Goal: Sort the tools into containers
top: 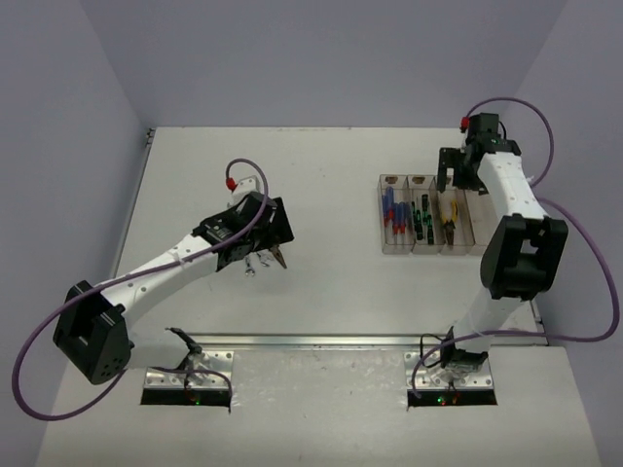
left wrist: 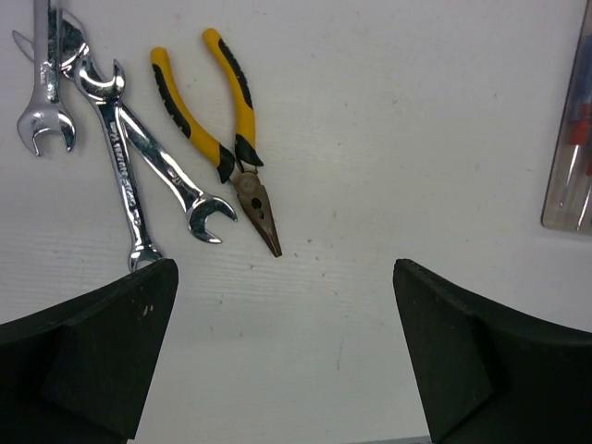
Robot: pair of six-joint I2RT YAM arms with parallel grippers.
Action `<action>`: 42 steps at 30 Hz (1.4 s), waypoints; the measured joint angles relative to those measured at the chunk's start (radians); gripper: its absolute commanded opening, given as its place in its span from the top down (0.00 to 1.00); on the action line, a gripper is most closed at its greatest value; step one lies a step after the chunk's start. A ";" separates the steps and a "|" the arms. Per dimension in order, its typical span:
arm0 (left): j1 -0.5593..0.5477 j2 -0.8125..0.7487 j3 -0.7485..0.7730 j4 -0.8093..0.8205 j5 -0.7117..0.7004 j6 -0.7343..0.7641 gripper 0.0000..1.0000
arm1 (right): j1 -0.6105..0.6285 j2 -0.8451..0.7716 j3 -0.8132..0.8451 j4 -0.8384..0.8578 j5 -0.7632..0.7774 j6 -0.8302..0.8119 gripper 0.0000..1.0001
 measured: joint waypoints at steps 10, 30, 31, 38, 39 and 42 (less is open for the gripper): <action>0.041 0.346 0.208 -0.091 -0.132 -0.116 0.34 | 0.307 -0.360 -0.292 0.109 0.008 0.068 0.01; 0.183 0.717 0.389 -0.135 -0.138 -0.154 0.69 | 0.279 -0.568 -0.468 0.196 -0.294 0.131 0.01; 0.183 0.720 0.394 -0.134 -0.137 -0.155 0.73 | 0.280 -0.566 -0.468 0.196 -0.299 0.131 0.01; 0.183 0.725 0.395 -0.103 -0.114 -0.150 1.00 | 0.280 -0.566 -0.488 0.243 -0.418 0.152 0.01; 0.183 0.725 0.392 -0.089 -0.105 -0.148 1.00 | 0.280 -0.566 -0.500 0.267 -0.469 0.162 0.01; 0.183 0.718 0.375 -0.044 -0.073 -0.132 1.00 | 0.283 -0.566 -0.551 0.346 -0.633 0.203 0.01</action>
